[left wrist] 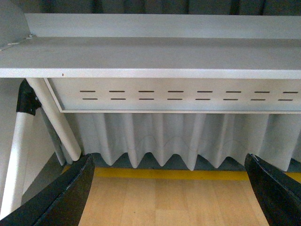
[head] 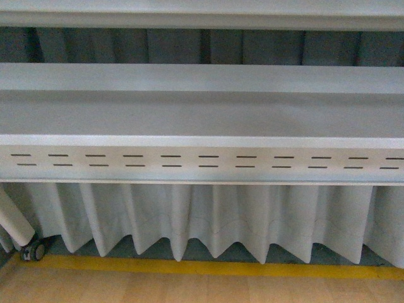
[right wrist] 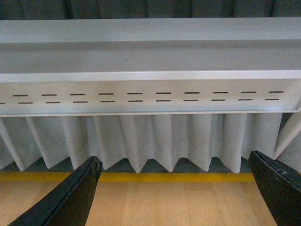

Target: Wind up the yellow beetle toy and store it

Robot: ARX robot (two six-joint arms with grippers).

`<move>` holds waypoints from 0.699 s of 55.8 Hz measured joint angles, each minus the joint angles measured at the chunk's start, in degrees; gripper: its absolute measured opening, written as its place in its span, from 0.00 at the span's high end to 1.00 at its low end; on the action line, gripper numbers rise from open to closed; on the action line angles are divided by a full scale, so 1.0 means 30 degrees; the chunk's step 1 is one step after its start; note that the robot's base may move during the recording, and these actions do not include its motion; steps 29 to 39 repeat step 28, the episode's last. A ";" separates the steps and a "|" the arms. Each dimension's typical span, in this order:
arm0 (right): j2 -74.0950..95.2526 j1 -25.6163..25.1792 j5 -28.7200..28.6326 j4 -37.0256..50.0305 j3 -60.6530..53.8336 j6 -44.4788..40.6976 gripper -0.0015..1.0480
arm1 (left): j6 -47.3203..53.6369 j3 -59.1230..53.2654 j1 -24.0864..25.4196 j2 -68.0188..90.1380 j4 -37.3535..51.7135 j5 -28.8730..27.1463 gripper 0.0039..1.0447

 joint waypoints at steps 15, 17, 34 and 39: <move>0.0000 0.0000 0.0000 0.0000 0.0000 -0.0007 0.06 | 0.0000 0.0000 0.0000 0.0000 0.0000 -0.0007 0.06; 0.0000 0.0000 0.0000 0.0000 0.0000 -0.0007 0.06 | 0.0000 0.0000 0.0000 0.0000 0.0000 0.0000 0.06; 0.0000 0.0000 0.0000 0.0000 0.0000 -0.0007 0.06 | 0.0000 0.0000 0.0000 0.0000 0.0000 0.0000 0.06; 0.0000 0.0000 0.0000 0.0000 0.0000 -0.0007 0.06 | 0.0000 0.0000 0.0000 0.0000 0.0000 0.0000 0.06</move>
